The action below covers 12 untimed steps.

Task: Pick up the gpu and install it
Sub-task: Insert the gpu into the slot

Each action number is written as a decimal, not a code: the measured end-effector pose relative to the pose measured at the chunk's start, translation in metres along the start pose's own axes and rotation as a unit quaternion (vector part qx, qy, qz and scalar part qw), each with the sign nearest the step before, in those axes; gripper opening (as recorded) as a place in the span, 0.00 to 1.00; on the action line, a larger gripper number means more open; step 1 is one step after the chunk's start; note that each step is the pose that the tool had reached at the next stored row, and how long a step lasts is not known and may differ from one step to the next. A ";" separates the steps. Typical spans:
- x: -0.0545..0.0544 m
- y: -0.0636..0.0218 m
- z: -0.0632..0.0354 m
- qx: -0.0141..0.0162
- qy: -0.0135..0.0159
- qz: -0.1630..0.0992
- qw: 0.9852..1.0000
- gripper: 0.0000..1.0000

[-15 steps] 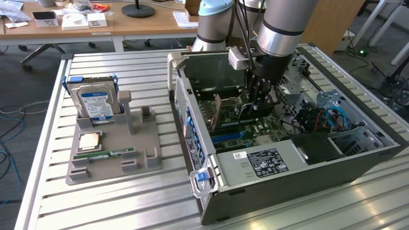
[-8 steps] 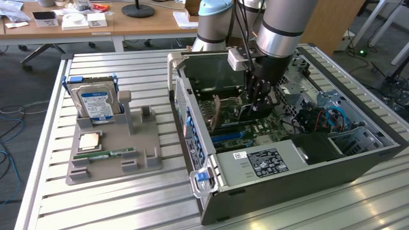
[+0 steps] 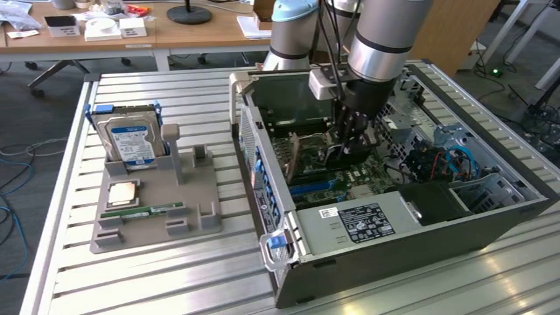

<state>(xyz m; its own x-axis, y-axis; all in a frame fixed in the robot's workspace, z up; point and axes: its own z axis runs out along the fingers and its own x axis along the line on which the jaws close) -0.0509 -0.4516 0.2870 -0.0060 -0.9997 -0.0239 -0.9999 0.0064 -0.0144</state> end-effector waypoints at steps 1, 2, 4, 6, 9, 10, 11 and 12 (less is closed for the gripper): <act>0.000 0.0008 0.0010 0.000 0.000 0.000 1.000 0.26; 0.000 0.0015 0.0021 0.000 0.000 0.000 1.000 0.26; 0.000 0.0030 0.0047 0.000 0.000 0.000 1.000 0.26; 0.000 0.0042 0.0074 0.000 0.000 0.000 1.000 0.26; 0.000 0.0044 0.0086 0.000 0.000 0.000 1.000 0.26; 0.000 0.0044 0.0087 0.000 0.000 0.000 1.000 0.26; 0.000 0.0045 0.0087 0.000 0.000 0.000 1.000 0.26; 0.000 0.0045 0.0087 0.000 0.000 0.000 1.000 0.26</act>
<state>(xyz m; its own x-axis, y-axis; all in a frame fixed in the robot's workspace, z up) -0.0553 -0.4517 0.2782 -0.0060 -0.9997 -0.0236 -0.9999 0.0063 -0.0144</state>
